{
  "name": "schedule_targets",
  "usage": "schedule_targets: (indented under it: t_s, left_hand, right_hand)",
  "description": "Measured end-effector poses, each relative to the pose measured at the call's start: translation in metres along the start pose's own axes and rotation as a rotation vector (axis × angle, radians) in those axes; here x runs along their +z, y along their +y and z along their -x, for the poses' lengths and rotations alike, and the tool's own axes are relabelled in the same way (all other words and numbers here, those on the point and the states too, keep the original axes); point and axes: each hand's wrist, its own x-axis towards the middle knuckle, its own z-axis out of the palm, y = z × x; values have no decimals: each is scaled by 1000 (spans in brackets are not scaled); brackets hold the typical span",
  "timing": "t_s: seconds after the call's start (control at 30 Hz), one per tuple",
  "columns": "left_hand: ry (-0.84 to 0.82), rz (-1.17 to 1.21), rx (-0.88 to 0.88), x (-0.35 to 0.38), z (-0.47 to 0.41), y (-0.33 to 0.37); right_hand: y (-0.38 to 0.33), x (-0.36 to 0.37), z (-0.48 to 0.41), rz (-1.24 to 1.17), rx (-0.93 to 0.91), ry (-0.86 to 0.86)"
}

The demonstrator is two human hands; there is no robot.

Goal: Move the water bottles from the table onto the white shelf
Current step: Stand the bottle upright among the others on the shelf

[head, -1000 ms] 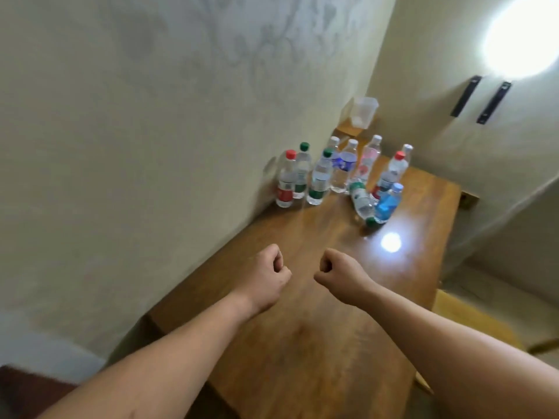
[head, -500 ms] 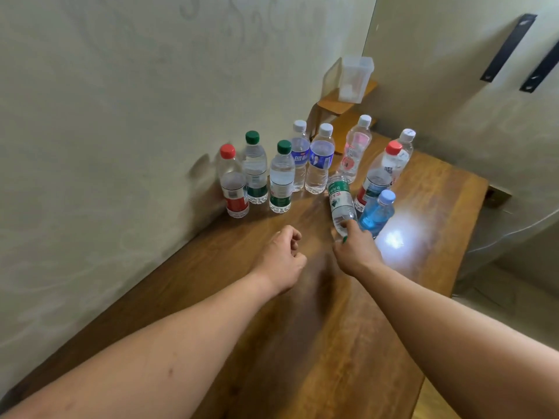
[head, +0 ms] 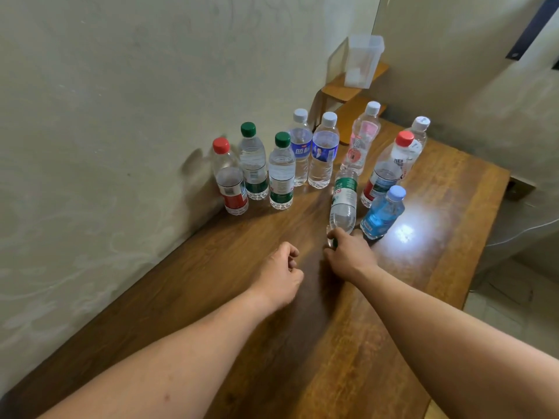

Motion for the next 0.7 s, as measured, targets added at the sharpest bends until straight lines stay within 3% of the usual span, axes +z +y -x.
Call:
schedule_targets:
  t_s: [0.2, 0.37, 0.7]
  left_hand:
    - [1, -104, 41, -14, 10, -9]
    - [-21, -259, 133, -32, 23, 4]
    - [42, -150, 219, -101, 124, -26]
  right_hand:
    - [-13, 0, 41, 15, -145, 156]
    - [-36, -42, 77, -25, -303, 279]
    - [-150, -54, 212, -31, -577, 156]
